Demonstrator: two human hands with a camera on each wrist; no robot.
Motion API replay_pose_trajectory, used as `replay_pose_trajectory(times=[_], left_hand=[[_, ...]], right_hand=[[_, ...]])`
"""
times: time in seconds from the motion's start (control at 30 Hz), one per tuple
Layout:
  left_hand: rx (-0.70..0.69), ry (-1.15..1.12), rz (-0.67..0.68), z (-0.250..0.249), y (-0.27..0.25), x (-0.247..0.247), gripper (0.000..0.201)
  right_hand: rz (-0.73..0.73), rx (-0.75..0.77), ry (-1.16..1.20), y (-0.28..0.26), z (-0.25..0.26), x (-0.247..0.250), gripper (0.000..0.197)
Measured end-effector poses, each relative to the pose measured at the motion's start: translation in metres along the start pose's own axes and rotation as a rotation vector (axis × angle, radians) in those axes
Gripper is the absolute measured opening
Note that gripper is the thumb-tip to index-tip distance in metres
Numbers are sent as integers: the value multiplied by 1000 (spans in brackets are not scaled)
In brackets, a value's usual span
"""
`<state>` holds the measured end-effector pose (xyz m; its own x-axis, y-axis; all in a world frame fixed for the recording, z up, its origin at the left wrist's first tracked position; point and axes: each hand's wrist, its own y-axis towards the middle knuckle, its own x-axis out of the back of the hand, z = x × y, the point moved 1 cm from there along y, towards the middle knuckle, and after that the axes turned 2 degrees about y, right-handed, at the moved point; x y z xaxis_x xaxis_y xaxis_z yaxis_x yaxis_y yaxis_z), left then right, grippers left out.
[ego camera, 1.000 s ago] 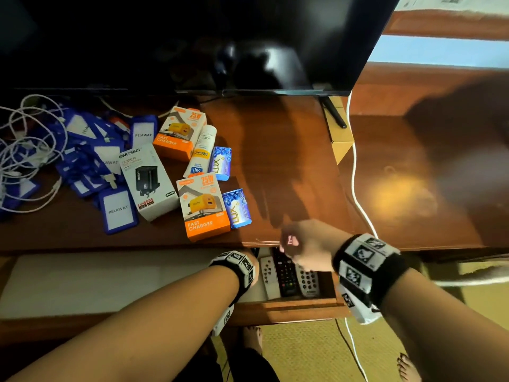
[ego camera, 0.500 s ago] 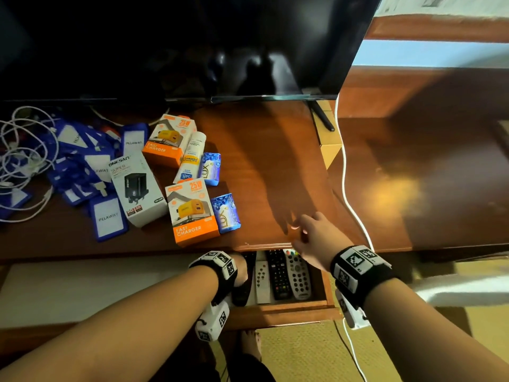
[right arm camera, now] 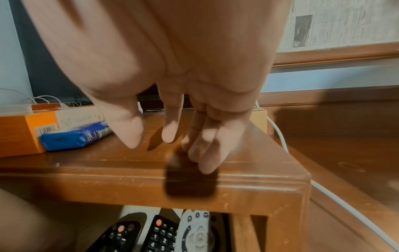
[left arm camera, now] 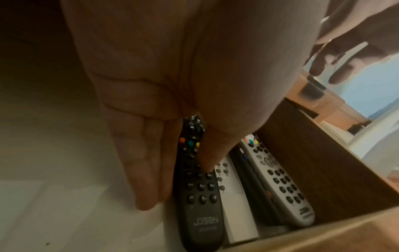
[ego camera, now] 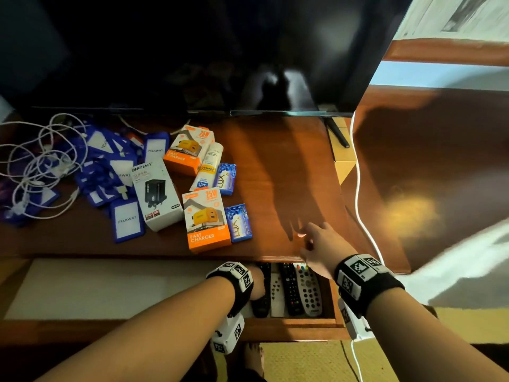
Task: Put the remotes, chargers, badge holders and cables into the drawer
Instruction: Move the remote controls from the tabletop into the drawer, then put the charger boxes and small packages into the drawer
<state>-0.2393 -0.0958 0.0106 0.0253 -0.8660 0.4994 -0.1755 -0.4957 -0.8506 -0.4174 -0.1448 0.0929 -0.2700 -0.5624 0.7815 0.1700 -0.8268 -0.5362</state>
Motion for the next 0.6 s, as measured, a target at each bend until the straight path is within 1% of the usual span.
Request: replay_pose_trajectory(times=[0.1, 0.23, 0.27, 0.37, 0.43, 0.53, 0.57, 0.6], left_hand=[[-3, -1, -44, 4, -10, -4, 42], [-35, -41, -171, 14, -46, -5, 46], [-49, -64, -206, 17, -59, -3, 45], [-66, -190, -285, 33, -106, 3, 31], [-70, -318, -323, 51, -135, 5, 26], [-58, -511, -397, 81, -170, 13, 20], [-55, -552, -444, 91, -178, 18, 17], [-56, -570, -496, 97, -187, 24, 16]], right_hand=[[13, 5, -25, 4, 5, 0, 44], [12, 52, -40, 7, 21, 4, 48], [15, 70, -32, 10, 26, 4, 48], [14, 151, -37, 21, 46, 2, 53], [27, 209, -42, 25, 65, 2, 67], [55, 288, -42, 31, 91, -1, 108], [60, 307, -63, 35, 100, -2, 120], [70, 324, -96, 40, 106, -4, 126]])
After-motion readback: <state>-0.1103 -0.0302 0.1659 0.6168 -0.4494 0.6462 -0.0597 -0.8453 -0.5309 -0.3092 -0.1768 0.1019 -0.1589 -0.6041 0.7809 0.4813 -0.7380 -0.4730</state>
